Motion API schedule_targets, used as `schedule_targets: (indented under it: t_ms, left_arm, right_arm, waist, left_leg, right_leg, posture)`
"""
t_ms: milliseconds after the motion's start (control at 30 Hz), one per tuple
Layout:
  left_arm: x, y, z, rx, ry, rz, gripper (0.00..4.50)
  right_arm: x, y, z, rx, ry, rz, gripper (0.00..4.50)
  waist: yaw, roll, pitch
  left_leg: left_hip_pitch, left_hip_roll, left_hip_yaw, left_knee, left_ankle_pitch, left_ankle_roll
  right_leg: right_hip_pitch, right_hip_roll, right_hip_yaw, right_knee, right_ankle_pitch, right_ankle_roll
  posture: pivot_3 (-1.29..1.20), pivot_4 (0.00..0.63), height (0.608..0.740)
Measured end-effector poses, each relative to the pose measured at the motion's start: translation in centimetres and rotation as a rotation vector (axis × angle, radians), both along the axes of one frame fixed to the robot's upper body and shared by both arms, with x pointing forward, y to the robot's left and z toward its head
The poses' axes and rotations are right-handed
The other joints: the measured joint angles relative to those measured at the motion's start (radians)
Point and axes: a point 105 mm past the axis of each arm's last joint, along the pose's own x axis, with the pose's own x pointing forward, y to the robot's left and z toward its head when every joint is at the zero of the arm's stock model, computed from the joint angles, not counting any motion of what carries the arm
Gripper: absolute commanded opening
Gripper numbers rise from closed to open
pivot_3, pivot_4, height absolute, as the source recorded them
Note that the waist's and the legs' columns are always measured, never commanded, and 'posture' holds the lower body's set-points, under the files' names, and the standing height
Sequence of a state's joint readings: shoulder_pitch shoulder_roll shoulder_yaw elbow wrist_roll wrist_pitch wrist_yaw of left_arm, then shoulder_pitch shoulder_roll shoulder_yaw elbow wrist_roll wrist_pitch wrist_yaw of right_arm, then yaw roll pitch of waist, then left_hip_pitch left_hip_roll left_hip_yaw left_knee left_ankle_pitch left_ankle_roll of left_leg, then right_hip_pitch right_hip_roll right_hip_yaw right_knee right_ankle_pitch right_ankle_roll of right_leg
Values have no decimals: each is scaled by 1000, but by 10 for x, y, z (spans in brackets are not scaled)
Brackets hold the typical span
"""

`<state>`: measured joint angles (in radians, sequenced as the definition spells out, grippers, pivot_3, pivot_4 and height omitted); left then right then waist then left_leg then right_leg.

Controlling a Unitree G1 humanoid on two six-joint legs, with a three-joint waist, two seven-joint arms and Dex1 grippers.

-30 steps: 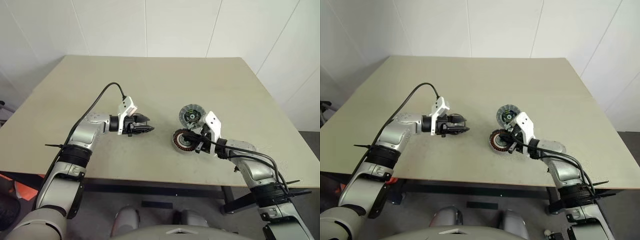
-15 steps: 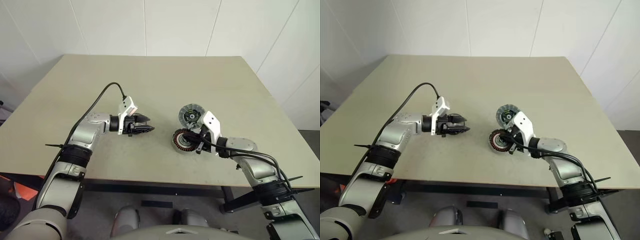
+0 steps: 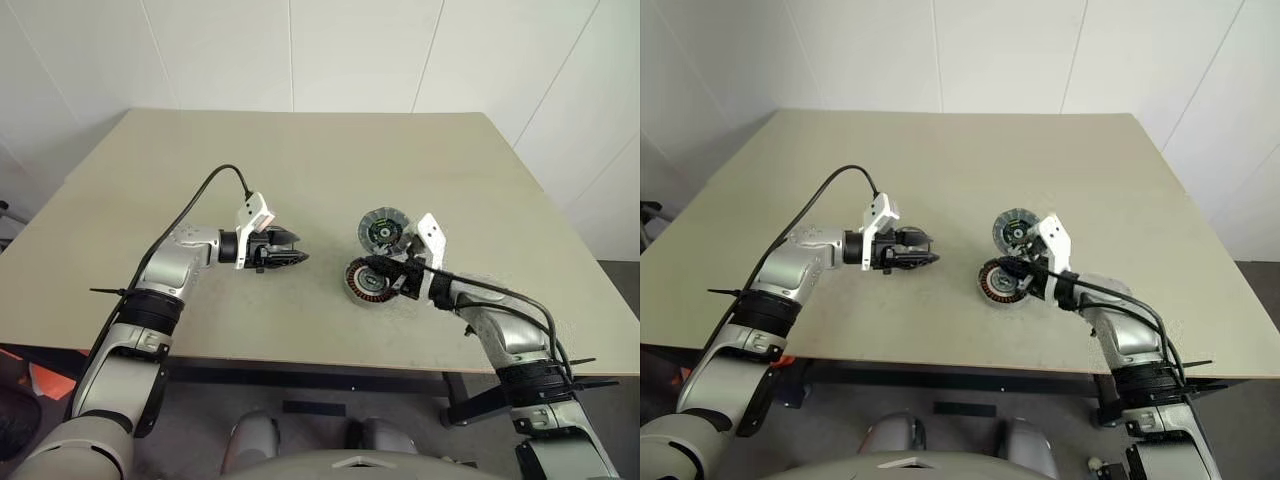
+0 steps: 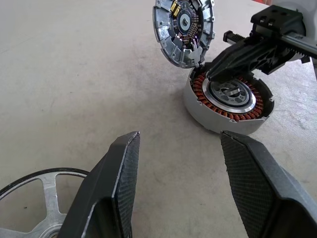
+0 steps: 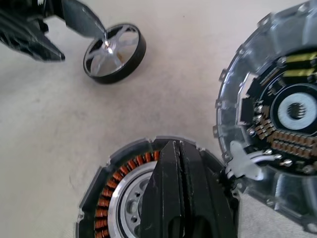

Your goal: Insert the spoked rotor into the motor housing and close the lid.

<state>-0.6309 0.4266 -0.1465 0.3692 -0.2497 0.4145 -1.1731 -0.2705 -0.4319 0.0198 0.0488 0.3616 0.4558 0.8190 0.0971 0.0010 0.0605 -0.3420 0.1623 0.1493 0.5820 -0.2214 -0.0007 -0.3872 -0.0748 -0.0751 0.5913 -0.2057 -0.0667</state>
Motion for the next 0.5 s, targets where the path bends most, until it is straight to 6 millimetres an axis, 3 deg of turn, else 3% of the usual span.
schedule_targets:
  t_ms: [200, 333, 500]
  left_arm:
    - [0, 0, 0, 0, 0, 0, 2763]
    - [0, 0, 0, 0, 0, 0, 2763]
    - [0, 0, 0, 1, -2, 0, 2763]
  right_arm:
    - [-2, 0, 7, 42, 19, 9, 30]
    - [-23, 5, -16, -77, 72, 110, 30]
    - [-25, 12, -19, -139, 15, 147, 30]
  waist:
    - [1, 0, 0]
    - [2, 0, 0]
    - [0, 0, 0]
  left_leg:
    - [-2, 0, 0, 0, 0, 0]
    - [-2, 0, 0, 0, 0, 0]
    - [1, 0, 0, 0, -1, -3]
  right_leg:
    - [-2, 0, 0, 0, 0, 0]
    - [-1, 0, 0, 0, 0, 0]
    - [2, 0, 0, 0, 0, 0]
  posture:
    - [0, 0, 740]
    - [0, 0, 740]
    - [0, 0, 740]
